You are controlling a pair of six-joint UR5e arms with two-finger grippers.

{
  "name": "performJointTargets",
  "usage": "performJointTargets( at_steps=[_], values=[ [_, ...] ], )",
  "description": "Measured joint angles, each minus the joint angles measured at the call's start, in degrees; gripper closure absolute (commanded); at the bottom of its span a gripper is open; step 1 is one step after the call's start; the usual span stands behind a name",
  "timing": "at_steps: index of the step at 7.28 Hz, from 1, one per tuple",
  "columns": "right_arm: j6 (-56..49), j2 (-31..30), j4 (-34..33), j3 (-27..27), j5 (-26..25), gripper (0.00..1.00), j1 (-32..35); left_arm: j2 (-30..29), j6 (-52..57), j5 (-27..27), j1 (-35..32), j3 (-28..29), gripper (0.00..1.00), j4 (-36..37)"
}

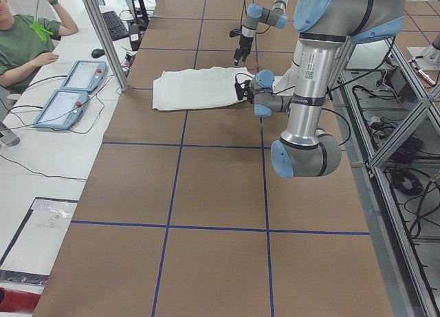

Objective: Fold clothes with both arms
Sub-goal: 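Move the right gripper to the shirt's near corner beside the left gripper, then grasp the shirt's near edge with both grippers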

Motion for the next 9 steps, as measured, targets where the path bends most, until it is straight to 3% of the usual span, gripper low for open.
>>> performJointTargets(
  at_steps=[3,9],
  values=[
    [13.79,5.78,-6.56,-1.76,-3.45,0.06,-4.62,-0.31,0.00,0.00,-0.07,-0.03,1.00,0.00],
    [18.89,6.86,-7.75,-2.57,-4.87,0.10,-5.95,-0.43,0.00,0.08,-0.07,-0.11,1.00,0.00]
  ],
)
